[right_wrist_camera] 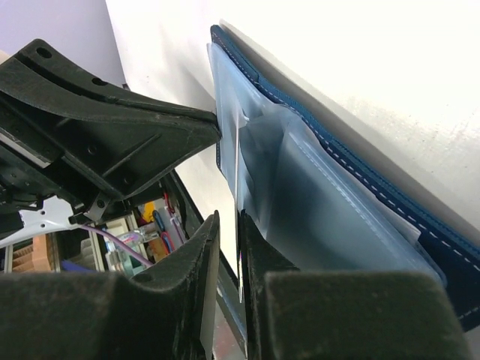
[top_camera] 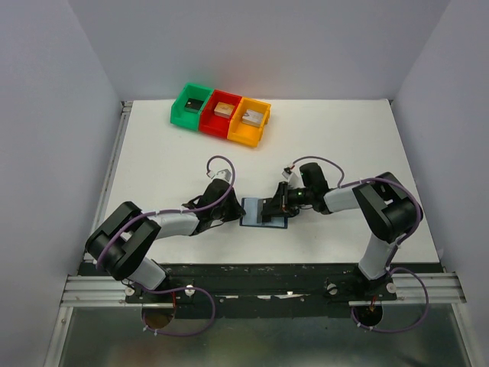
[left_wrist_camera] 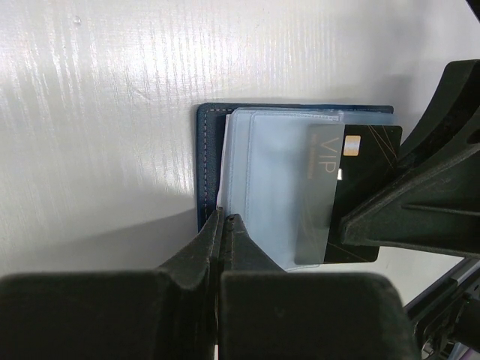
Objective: Take the credit cards out of the card holder
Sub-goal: Remove the credit card from the card holder.
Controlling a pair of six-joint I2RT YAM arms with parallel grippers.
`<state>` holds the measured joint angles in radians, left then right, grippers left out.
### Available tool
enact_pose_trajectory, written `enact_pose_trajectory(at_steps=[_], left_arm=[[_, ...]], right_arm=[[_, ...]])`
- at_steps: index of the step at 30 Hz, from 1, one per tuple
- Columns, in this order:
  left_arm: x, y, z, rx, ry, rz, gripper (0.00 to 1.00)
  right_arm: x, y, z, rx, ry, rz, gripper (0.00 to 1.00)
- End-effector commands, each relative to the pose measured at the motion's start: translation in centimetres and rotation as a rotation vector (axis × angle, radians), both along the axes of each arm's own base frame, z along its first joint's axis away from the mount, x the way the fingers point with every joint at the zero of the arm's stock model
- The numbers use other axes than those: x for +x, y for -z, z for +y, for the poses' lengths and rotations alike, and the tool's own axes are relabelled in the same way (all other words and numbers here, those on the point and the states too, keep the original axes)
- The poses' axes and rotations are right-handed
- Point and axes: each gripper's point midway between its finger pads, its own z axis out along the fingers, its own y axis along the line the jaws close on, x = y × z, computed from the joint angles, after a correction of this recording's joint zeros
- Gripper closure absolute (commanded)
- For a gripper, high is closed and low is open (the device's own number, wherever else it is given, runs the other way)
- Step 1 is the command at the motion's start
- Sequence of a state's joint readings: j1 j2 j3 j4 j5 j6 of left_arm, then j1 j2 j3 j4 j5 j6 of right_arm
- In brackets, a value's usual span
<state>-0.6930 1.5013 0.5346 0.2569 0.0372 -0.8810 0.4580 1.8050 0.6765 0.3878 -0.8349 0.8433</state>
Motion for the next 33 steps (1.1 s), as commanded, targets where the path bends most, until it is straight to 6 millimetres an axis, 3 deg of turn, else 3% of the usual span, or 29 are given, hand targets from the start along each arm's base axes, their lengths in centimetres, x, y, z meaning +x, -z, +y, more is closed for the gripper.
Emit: enact_pose_trajectory(at_steps=[1, 14, 23, 29, 33], left_arm=[[-2.0, 2.9, 2.5, 0.105, -0.017, 0.085, 1.00], [-1.7, 2.7, 2.9, 0.112, -0.041, 0.065, 1.00], [-1.7, 2.6, 2.9, 0.114, -0.039, 0.061, 1.00], [-1.6, 2.2, 3.0, 0.115, -0.038, 0.045, 1.00], [-1.6, 1.8, 2.8, 0.122, -0.018, 0.029, 1.00]], right_arm=[[0.3, -0.1, -0.3, -0.005, 0.013, -0.033, 0.76], [0.4, 0.3, -0.8, -0.017, 0.032, -0.030, 0.83], [0.4, 0.4, -1.2, -0.031, 0.044, -0.026, 1.00], [0.7, 0.4, -3.2, -0.090, 0.097, -0.036, 1.00], [0.7, -0.8, -4.6, -0.139, 0.124, -0.081, 1.00]])
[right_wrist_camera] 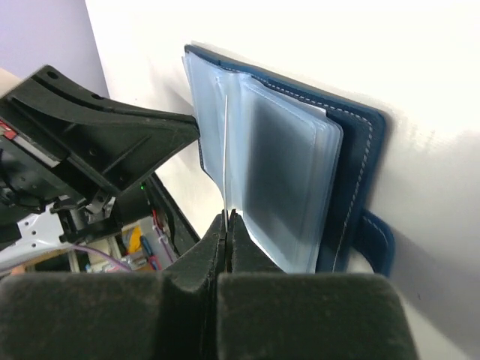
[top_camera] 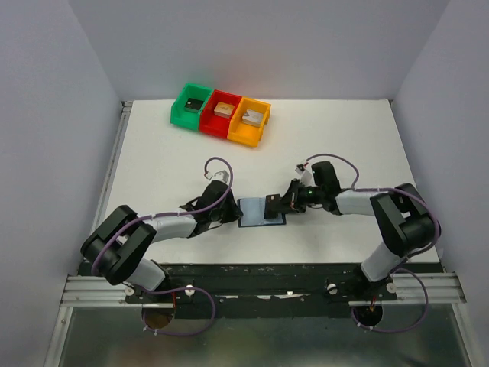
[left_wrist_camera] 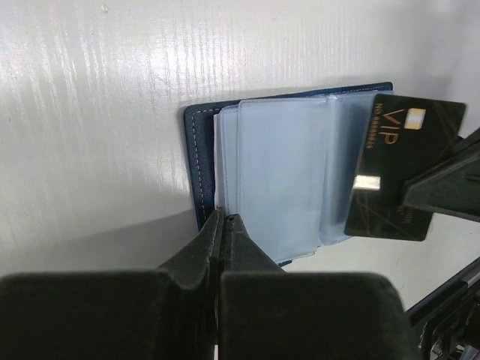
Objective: Take the credit cards out of the card holder
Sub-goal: Remove the credit card from the card holder.
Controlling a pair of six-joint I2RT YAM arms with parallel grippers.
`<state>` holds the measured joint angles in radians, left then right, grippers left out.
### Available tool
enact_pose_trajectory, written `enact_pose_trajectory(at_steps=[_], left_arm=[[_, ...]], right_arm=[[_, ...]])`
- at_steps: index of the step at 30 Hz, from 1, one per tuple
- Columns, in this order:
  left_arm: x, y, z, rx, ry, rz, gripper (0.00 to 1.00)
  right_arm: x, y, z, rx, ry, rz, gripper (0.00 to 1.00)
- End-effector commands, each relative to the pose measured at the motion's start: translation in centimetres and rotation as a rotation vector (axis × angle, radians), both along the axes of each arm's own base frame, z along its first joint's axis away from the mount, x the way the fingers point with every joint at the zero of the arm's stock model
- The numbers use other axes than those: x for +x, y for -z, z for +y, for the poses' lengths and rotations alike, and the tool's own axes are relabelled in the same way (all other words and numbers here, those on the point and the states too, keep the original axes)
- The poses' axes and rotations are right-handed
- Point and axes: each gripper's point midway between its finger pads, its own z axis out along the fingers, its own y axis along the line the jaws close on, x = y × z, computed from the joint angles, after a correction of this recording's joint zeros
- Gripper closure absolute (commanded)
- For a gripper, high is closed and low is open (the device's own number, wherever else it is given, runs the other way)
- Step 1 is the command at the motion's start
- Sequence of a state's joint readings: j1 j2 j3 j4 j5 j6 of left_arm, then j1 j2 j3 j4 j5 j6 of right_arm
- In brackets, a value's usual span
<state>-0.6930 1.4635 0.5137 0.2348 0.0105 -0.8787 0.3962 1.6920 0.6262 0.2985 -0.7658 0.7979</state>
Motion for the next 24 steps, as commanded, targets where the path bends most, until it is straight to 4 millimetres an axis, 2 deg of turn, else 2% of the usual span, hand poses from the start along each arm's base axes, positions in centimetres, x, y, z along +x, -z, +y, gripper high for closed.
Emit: enact_pose_trajectory(at_steps=[1, 6, 8, 10, 11, 12, 16, 20, 24], left_arm=[[-1.3, 1.6, 1.8, 0.099, 0.007, 0.031, 1.00], [-1.1, 0.5, 1.2, 0.088, 0.034, 0.006, 1.00], [-0.9, -0.6, 0.7, 0.077, 0.059, -0.018, 0.89], [-0.3, -1.8, 0.3, 0.061, 0.067, -0.052, 0.68], [-0.1, -2.6, 0.1, 0.050, 0.070, -0.071, 0.60], [0.2, -3.5, -0.1, 0.038, 0.072, -0.091, 0.53], [1.2, -7.6, -0.9, 0.007, 0.087, -0.171, 0.36], [1.1, -11.7, -1.2, -0.010, 0.136, -0.234, 0.19], [-0.4, -16.5, -0.6, -0.076, 0.241, -0.382, 0.22]], right_arm=[[-0.1, -0.7, -2.0, -0.096, 0.035, -0.060, 1.00], [-0.4, -3.2, -3.2, -0.166, 0.025, -0.143, 1.00], [-0.5, -4.4, -3.6, -0.191, 0.011, -0.187, 1.00], [-0.5, -5.4, -4.1, -0.218, 0.000, -0.228, 1.00], [-0.5, -5.9, -4.2, -0.231, -0.008, -0.247, 1.00], [-0.5, -6.3, -4.5, -0.252, -0.013, -0.276, 1.00], [-0.7, -7.7, -5.0, -0.306, -0.025, -0.326, 1.00], [-1.6, -9.9, -3.7, -0.250, -0.104, -0.399, 1.00], [-4.3, -12.7, -1.2, -0.138, -0.307, -0.503, 1.00]])
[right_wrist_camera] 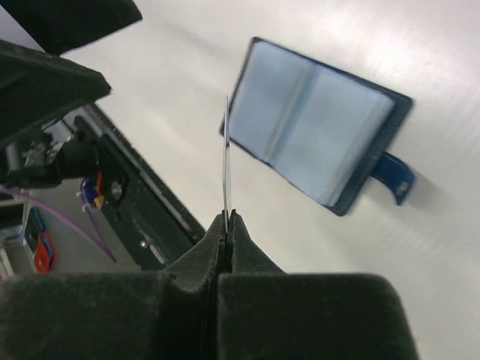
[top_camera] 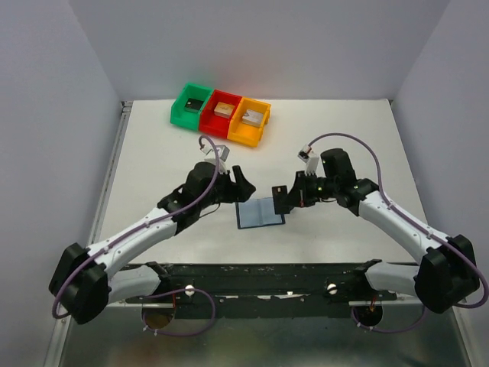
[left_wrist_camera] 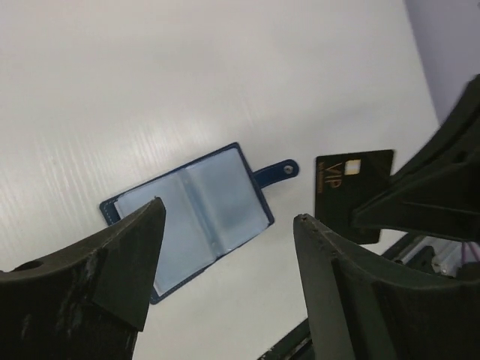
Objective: Take the credit cards out of the card holder
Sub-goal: Remove the credit card from the card holder.
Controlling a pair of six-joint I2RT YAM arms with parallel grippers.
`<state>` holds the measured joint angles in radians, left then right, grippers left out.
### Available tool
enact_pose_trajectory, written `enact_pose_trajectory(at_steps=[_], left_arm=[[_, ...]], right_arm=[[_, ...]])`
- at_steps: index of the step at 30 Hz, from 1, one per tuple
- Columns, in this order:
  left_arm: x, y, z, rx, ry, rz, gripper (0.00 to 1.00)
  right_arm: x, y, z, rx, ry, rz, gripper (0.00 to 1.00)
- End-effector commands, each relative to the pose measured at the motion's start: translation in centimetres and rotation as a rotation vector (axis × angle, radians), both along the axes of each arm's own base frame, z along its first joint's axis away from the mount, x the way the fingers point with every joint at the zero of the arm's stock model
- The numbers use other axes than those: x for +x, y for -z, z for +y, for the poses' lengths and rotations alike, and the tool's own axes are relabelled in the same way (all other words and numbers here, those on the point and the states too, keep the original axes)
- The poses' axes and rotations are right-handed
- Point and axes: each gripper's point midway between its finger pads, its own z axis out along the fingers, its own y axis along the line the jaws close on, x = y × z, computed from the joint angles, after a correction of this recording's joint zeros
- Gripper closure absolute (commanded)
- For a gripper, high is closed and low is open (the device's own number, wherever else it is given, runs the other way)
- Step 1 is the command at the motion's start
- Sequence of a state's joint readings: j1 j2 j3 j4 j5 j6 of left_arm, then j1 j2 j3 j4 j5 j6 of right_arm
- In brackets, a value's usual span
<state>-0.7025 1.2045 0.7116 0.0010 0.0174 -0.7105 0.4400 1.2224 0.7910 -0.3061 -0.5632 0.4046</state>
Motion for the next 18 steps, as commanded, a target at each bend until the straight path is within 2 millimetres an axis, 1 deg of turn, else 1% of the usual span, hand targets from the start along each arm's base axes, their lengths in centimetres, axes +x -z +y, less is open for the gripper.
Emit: enact_pose_trajectory(at_steps=[1, 4, 6, 7, 9, 11, 14, 15, 18], left_arm=[[-2.6, -5.8, 0.7, -0.080, 0.176, -0.178, 0.25], [-5.5, -9.5, 1.5, -0.259, 0.340, -0.294, 0.26], [-7.7, -11.4, 2.1, -0.326, 0.461, -0.350, 0.26], [-8.8, -11.9, 2.3, -0.340, 0.526, -0.367, 0.26], [-11.0, -12.5, 2.3, -0.347, 0.650, -0.386, 0.25], [-12.5, -12.9, 2.3, -0.348, 0.735, -0.384, 0.25], [-13.4, -13.2, 2.3, -0.350, 0.793, -0.379, 0.26], [-13.6, -13.3, 2.3, -0.357, 0.807, -0.378, 0.26], [-14.5, -13.3, 2.0, -0.389, 0.866, -0.354, 0.28]], right_arm=[[-3.5, -3.5, 2.4, 0.045, -0.284, -0.096, 1.00], [-6.3, -4.1, 4.3, 0.032, -0.473, -0.102, 1.00], [-8.2, -4.5, 5.5, 0.061, -0.587, -0.082, 1.00], [-9.1, -4.8, 6.1, 0.086, -0.633, -0.070, 1.00], [-10.1, -5.4, 6.9, 0.123, -0.698, -0.054, 1.00], [-11.2, -6.3, 7.5, 0.165, -0.762, -0.043, 1.00], [-12.8, -8.0, 8.1, 0.205, -0.863, -0.045, 1.00], [-13.3, -8.2, 8.3, 0.201, -0.887, -0.047, 1.00], [-13.8, -8.7, 8.7, 0.183, -0.910, -0.055, 1.00]])
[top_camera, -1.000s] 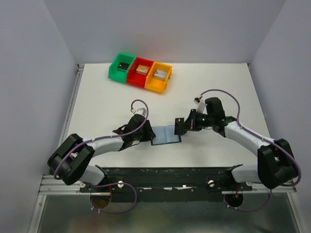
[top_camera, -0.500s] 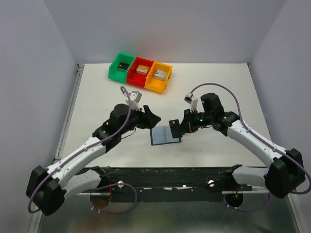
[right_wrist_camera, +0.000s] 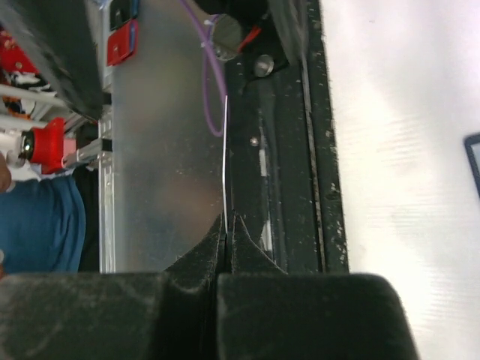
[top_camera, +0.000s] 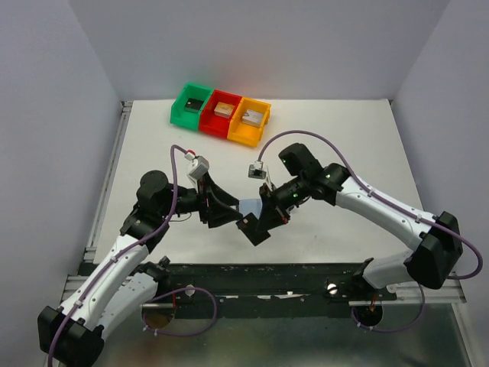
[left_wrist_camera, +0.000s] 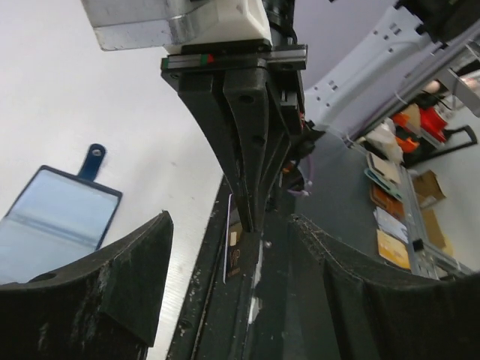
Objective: Take the credit cards out of the card holder
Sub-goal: Remove the credit card from the card holder.
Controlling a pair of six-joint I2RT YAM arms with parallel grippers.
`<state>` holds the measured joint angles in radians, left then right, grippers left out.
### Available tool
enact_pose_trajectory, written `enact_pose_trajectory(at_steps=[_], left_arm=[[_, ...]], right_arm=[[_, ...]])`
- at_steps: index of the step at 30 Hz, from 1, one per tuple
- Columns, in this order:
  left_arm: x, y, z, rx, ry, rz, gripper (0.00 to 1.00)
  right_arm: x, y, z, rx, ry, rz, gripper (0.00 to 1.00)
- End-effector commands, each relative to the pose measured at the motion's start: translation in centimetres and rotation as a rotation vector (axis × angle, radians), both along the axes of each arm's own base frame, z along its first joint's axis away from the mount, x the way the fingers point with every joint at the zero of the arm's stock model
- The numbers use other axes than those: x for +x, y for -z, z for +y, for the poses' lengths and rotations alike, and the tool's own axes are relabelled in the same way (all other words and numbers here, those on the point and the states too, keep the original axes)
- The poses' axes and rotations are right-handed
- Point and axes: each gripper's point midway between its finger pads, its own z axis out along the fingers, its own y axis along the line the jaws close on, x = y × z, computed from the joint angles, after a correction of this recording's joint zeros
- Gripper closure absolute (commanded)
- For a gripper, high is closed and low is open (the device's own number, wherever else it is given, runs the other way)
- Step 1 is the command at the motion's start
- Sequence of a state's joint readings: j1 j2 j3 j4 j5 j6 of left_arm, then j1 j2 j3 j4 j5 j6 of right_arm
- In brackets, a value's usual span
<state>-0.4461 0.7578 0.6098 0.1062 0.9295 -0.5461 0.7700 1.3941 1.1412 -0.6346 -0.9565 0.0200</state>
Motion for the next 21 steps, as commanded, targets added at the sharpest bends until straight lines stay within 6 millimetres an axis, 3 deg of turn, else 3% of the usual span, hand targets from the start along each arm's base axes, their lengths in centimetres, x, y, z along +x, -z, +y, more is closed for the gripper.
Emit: enact_pose_trajectory(at_steps=[1, 7, 11, 13, 21], left_arm=[[-3.1, -0.8, -0.3, -0.018, 0.204, -0.020, 0.28], [-3.0, 0.2, -0.6, 0.001, 0.208, 0.005, 0.31], [-3.5, 0.3, -0.9, 0.000, 0.256, 0.013, 0.52], [-3.6, 0.6, -1.1, 0.006, 0.275, 0.028, 0.58], [-3.9, 0.9, -1.4, 0.008, 0.301, 0.034, 0.59]], right_arm=[[-2.2, -2.2, 0.2, 0.037, -0.115, -0.001, 1.00], [-2.2, -2.8, 0.3, 0.039, -0.118, -0.020, 1.00], [-2.3, -3.1, 0.5, 0.037, -0.125, -0.029, 1.00], [-2.2, -3.0, 0.6, 0.032, -0.124, -0.032, 1.00], [-2.0, -2.8, 0.7, 0.016, -0.120, -0.036, 1.00]])
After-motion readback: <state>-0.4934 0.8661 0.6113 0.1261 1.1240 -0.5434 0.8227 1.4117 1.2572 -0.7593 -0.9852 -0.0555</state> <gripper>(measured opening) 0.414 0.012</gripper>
